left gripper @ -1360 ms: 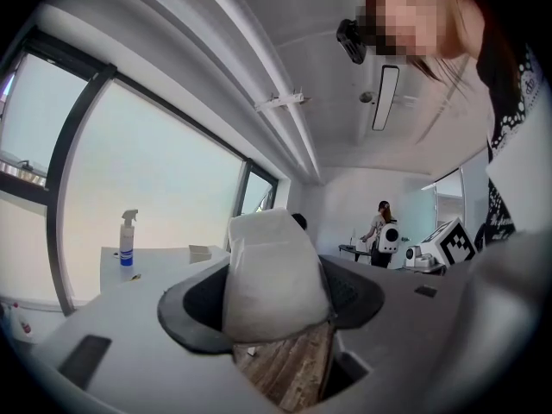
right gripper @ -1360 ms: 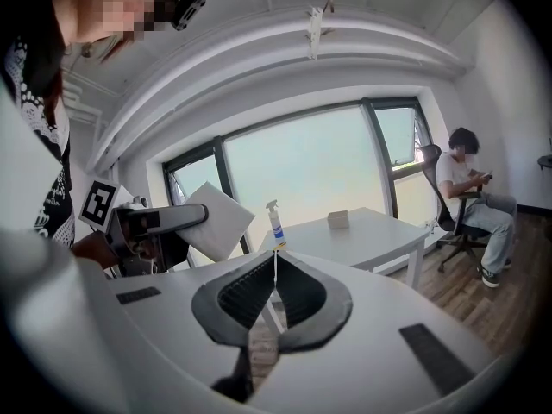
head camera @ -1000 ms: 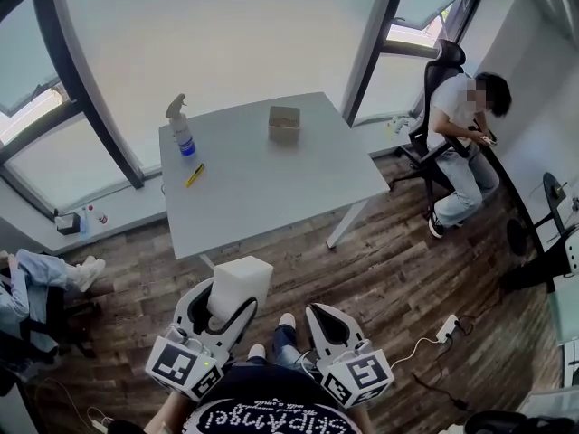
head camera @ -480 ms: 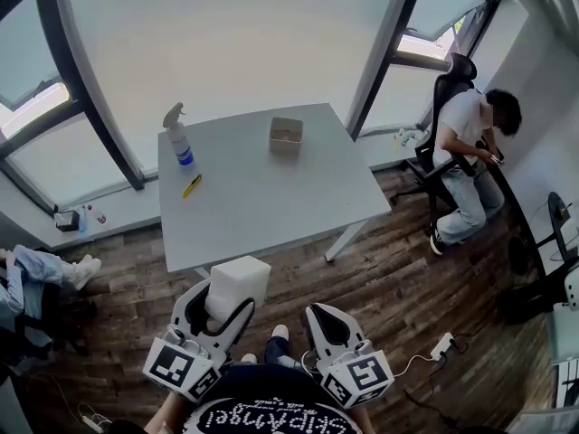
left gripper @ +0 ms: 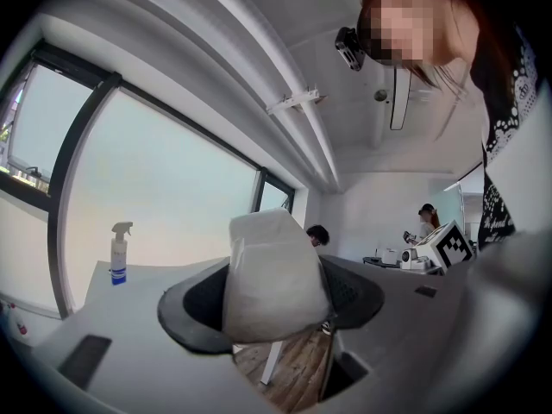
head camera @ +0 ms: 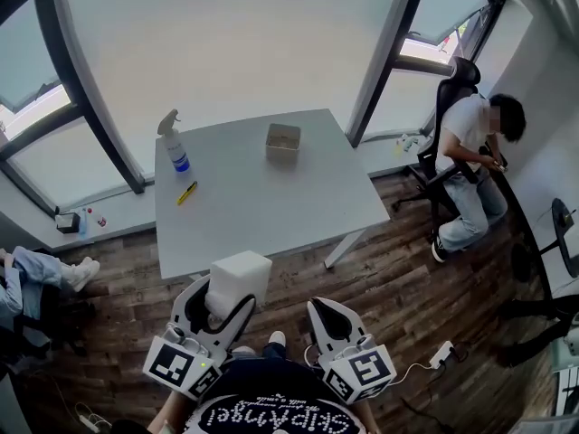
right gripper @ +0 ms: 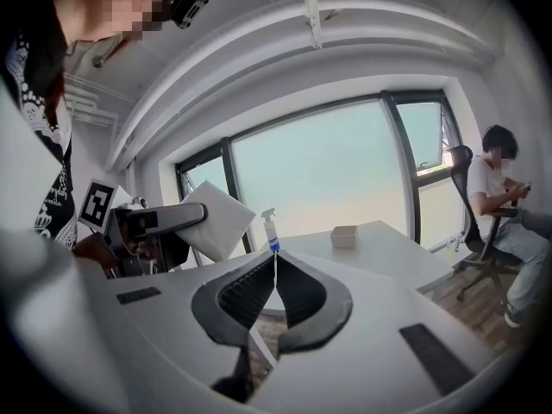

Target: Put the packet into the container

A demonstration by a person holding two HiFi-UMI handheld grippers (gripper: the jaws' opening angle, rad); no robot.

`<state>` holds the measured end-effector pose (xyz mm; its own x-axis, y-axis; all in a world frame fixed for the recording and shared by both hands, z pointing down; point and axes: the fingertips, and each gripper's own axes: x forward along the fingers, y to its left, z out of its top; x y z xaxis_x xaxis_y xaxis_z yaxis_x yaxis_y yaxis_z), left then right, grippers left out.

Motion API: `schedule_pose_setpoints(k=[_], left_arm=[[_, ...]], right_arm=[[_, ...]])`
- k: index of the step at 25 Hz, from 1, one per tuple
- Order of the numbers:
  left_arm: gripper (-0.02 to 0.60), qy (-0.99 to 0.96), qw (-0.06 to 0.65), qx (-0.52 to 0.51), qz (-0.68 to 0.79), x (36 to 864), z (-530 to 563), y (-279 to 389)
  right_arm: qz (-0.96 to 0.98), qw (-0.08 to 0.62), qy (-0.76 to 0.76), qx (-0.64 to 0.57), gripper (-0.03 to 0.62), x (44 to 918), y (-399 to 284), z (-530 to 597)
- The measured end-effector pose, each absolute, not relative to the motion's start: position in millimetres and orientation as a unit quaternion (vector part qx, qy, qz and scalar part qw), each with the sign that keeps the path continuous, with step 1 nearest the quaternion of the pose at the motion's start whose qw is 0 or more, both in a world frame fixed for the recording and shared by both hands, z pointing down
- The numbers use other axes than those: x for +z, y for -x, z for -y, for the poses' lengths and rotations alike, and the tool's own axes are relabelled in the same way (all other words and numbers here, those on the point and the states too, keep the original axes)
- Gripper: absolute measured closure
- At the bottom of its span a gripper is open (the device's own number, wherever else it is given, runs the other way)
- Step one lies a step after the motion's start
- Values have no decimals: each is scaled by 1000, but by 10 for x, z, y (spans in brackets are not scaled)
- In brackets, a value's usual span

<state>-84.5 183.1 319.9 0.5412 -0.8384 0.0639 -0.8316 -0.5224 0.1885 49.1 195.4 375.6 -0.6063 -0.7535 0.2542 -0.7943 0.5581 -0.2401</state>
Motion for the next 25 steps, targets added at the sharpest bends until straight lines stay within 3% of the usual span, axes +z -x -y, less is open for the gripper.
schedule_pose_setpoints(k=[25], left_arm=[[301,-887,89,-24,453,3156,-1077,933]], right_arm=[[869,69,-458,173,579,3792,-386,-1274]])
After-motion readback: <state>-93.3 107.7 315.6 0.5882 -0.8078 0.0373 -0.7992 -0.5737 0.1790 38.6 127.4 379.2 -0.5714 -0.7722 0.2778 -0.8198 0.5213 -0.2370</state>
